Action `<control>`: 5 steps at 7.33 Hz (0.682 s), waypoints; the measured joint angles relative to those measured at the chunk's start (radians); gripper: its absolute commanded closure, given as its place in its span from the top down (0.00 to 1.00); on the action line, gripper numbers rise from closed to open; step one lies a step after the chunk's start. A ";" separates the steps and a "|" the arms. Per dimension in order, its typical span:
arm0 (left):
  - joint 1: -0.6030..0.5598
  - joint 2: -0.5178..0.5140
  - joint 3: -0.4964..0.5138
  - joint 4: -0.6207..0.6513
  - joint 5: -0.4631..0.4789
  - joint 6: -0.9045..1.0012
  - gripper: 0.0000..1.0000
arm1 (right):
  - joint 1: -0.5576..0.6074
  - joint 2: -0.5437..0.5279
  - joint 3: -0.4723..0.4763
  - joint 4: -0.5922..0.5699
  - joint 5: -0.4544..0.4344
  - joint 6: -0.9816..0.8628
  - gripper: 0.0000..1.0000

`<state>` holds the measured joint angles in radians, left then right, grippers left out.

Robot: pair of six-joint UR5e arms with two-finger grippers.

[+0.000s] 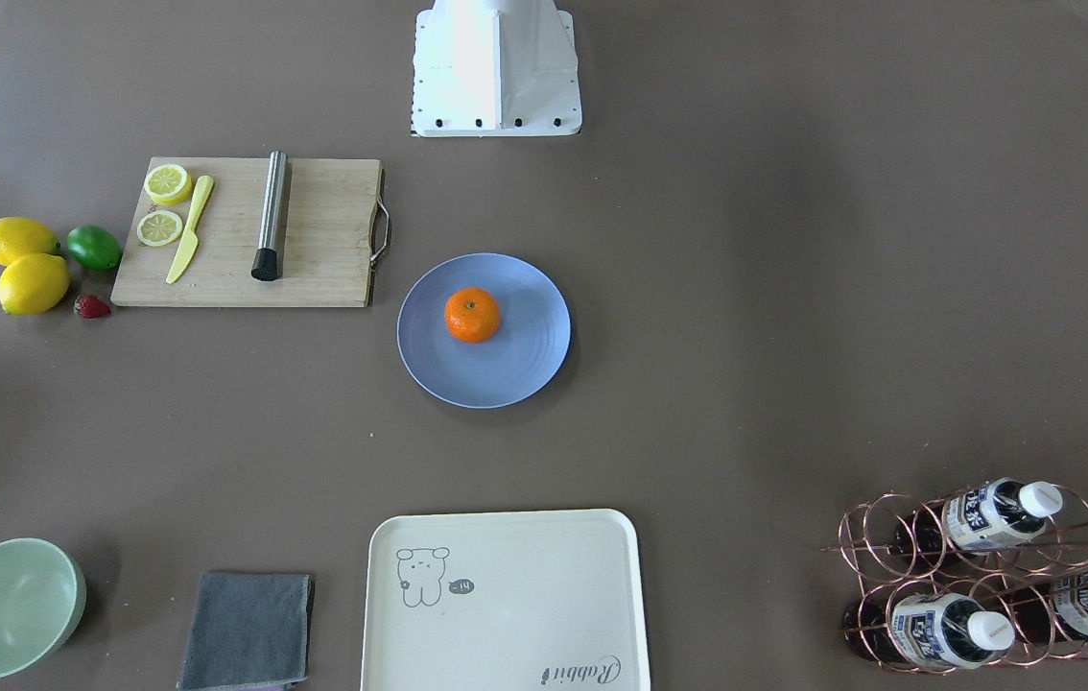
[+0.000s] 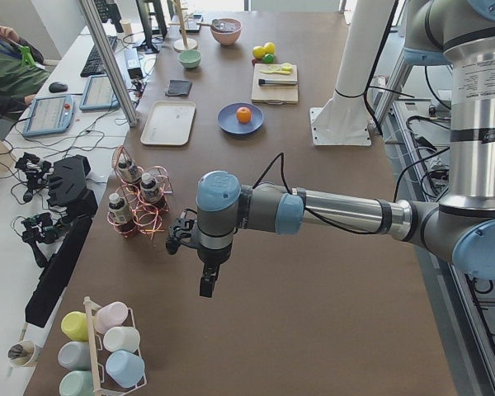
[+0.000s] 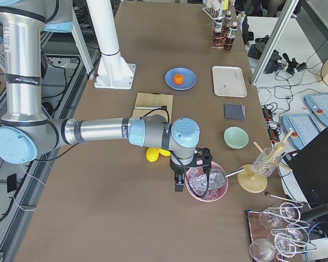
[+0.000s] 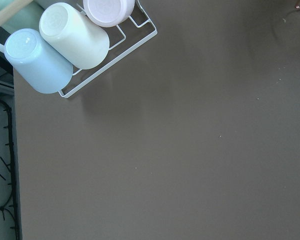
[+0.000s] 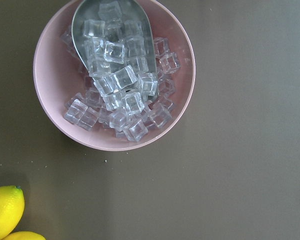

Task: Pick orange to plate

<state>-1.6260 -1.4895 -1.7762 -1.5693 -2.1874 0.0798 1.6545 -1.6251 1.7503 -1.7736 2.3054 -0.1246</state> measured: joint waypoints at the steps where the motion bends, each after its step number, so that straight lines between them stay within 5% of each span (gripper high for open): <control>1: 0.000 0.000 0.004 0.000 0.000 0.000 0.98 | 0.000 0.000 0.000 0.000 0.000 0.001 1.00; 5: 0.005 -0.001 0.011 0.001 -0.014 0.000 0.98 | 0.000 0.002 0.000 0.000 0.002 0.003 1.00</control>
<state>-1.6215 -1.4902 -1.7651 -1.5682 -2.2019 0.0798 1.6544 -1.6231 1.7503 -1.7733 2.3073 -0.1214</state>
